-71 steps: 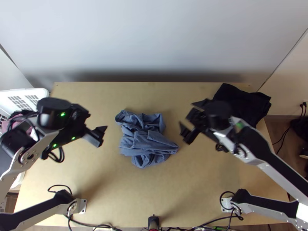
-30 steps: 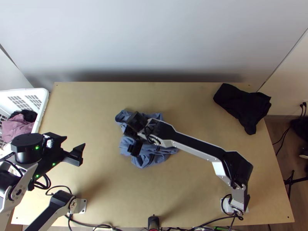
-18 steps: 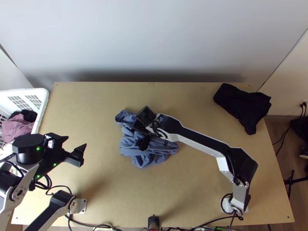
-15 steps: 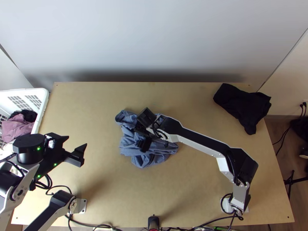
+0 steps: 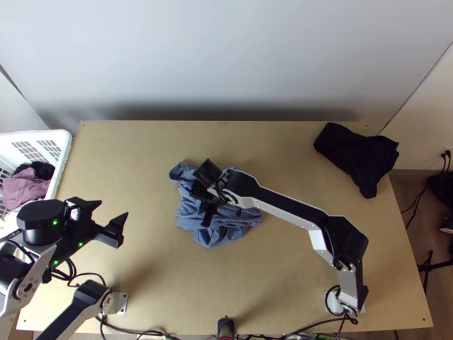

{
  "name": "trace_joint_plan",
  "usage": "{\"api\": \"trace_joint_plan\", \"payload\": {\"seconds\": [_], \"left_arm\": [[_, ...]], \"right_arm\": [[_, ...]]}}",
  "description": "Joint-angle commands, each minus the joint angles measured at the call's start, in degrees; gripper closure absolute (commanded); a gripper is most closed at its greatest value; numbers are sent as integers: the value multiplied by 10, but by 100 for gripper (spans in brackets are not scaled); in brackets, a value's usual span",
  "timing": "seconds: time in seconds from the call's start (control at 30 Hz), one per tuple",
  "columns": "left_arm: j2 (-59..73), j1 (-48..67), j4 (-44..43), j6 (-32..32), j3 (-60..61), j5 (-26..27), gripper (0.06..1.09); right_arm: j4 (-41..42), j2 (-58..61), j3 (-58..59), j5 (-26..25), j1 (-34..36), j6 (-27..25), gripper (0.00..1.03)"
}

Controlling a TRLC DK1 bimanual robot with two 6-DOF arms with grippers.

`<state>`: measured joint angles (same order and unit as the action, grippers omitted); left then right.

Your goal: Fold the t-shirt

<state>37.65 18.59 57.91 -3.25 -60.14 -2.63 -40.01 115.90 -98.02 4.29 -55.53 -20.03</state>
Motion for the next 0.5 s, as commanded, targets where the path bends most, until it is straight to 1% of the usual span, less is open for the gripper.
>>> {"api": "trace_joint_plan", "payload": {"seconds": [0.0, 0.23, 0.37, 0.47], "left_arm": [[-6, 1, 3, -1, 5, 0, 11], [8, 13, -25, 0, 13, 1, 11], [16, 19, -34, -1, 14, 3, 11], [23, 26, -39, -15, 23, 3, 11]], "right_arm": [[-17, -8, -31, 13, 2, -5, 100], [-46, -88, -38, 0, 37, -5, 100], [-50, -141, -36, -29, 67, -20, 100], [-51, -175, -42, -65, 78, -51, 100]]}}
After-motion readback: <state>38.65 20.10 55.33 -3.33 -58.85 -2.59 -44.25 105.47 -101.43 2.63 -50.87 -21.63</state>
